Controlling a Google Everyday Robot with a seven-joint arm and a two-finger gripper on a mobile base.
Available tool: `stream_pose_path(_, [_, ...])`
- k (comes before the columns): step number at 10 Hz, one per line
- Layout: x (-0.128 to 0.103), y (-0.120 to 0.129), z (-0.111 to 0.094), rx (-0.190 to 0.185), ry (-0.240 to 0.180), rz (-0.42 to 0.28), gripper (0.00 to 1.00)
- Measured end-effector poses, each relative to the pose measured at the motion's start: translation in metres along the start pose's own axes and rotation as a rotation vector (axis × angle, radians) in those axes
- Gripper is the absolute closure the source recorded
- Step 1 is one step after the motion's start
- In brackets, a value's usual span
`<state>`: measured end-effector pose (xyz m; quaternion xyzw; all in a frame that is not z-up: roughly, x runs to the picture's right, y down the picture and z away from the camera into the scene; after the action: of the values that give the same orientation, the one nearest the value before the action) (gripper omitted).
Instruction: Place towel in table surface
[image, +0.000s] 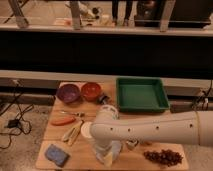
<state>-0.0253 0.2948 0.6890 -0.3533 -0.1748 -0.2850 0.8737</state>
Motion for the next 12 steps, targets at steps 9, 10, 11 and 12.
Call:
stream_pose_path(9, [0.061, 0.005, 0.037, -0.067, 0.015, 0.141, 0.20])
stream_pose_path(10, [0.062, 0.011, 0.039, -0.076, 0.007, 0.138, 0.20])
stream_pose_path(11, [0.062, 0.016, 0.042, -0.086, 0.001, 0.136, 0.20])
stream_pose_path(12, [0.059, 0.019, 0.047, -0.099, -0.007, 0.129, 0.20])
